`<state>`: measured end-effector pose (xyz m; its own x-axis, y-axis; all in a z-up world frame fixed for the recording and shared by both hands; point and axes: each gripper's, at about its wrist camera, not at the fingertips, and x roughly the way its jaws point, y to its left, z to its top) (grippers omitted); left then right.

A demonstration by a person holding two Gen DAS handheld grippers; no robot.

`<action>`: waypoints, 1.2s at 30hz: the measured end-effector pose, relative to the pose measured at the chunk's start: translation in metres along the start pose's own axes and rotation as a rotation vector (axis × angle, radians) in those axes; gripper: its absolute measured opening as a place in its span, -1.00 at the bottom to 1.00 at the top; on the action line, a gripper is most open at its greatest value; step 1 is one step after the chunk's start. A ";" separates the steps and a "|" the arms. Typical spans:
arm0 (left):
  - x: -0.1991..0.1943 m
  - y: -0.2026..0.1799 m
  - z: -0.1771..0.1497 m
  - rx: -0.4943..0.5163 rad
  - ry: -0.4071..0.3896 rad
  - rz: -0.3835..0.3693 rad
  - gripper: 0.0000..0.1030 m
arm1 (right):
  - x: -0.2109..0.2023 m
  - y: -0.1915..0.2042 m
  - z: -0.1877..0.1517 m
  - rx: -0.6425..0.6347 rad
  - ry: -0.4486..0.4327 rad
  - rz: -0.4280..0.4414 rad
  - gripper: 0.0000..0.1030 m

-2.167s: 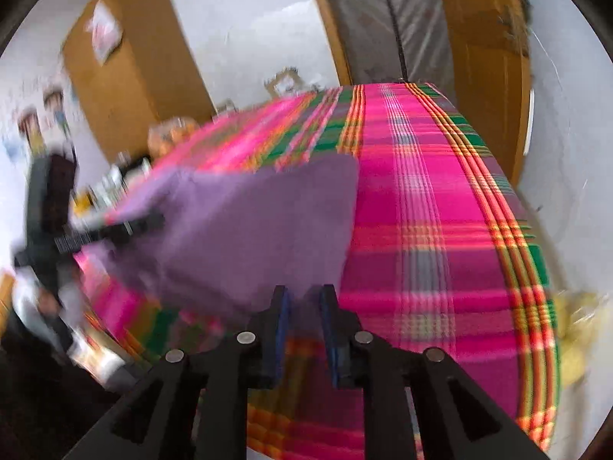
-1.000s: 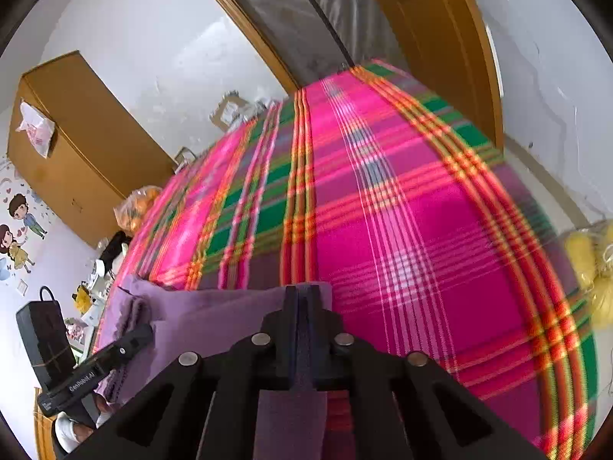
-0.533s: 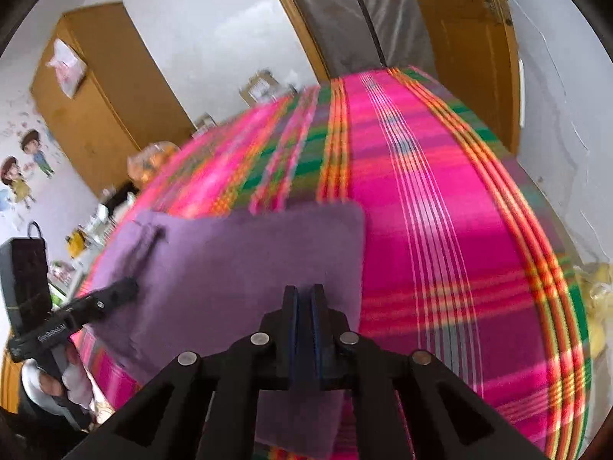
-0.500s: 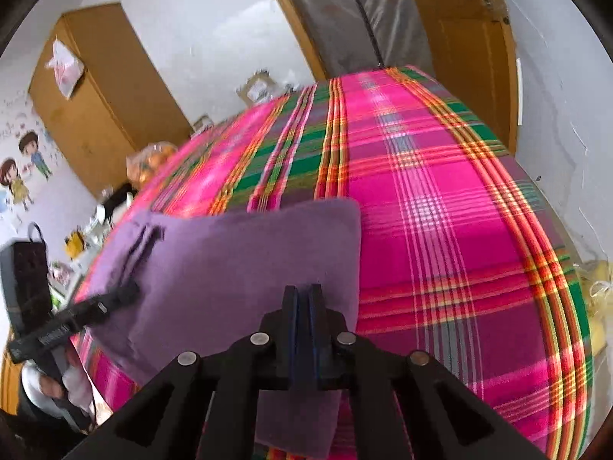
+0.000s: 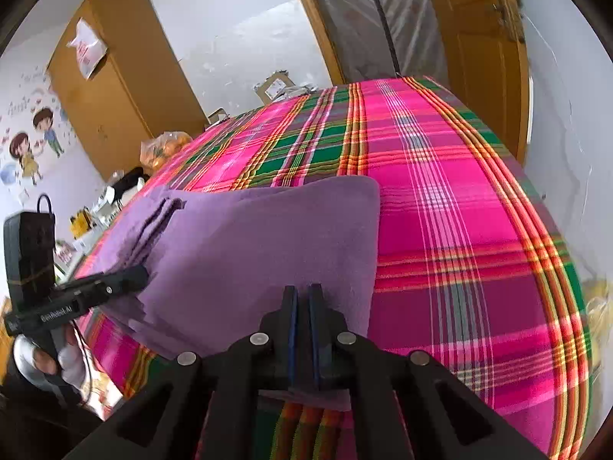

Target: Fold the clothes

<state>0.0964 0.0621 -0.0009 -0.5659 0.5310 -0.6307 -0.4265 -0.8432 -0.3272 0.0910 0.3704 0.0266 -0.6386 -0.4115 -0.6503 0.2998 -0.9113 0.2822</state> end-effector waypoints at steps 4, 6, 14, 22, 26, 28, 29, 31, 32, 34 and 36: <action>-0.002 0.000 -0.005 0.028 -0.017 -0.005 -0.81 | -0.001 0.006 -0.004 -0.037 -0.028 -0.035 -0.89; -0.004 0.000 -0.006 0.033 -0.018 -0.008 -0.81 | -0.001 0.008 -0.004 -0.040 -0.035 -0.048 -0.89; -0.018 -0.004 -0.016 0.081 -0.017 0.011 -0.80 | -0.006 0.043 -0.013 -0.144 -0.077 -0.005 -0.86; -0.020 -0.003 -0.021 0.094 -0.015 0.017 -0.79 | 0.013 0.068 -0.018 -0.234 -0.065 0.016 -0.74; -0.019 -0.004 -0.022 0.103 -0.015 0.021 -0.78 | 0.011 0.068 -0.018 -0.230 -0.058 0.027 -0.73; -0.019 -0.004 -0.021 0.107 -0.012 0.024 -0.78 | 0.009 0.068 -0.018 -0.229 -0.055 0.027 -0.73; -0.020 -0.004 -0.021 0.109 -0.008 0.027 -0.77 | 0.006 0.067 -0.017 -0.228 -0.059 0.029 -0.73; -0.021 -0.002 -0.021 0.106 0.000 0.029 -0.77 | 0.002 0.064 -0.014 -0.220 -0.075 0.033 -0.73; -0.021 -0.001 -0.021 0.103 0.002 0.028 -0.76 | 0.000 0.062 -0.013 -0.210 -0.083 0.031 -0.73; -0.020 0.001 -0.023 0.099 0.005 0.027 -0.76 | 0.002 0.054 -0.013 -0.181 -0.071 0.022 -0.73; -0.020 0.002 -0.024 0.096 0.007 0.023 -0.74 | 0.003 0.046 -0.015 -0.152 -0.060 0.039 -0.73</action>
<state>0.1231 0.0479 -0.0058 -0.5717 0.5103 -0.6424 -0.4788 -0.8434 -0.2439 0.1138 0.3280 0.0269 -0.6640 -0.4512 -0.5963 0.4264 -0.8835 0.1937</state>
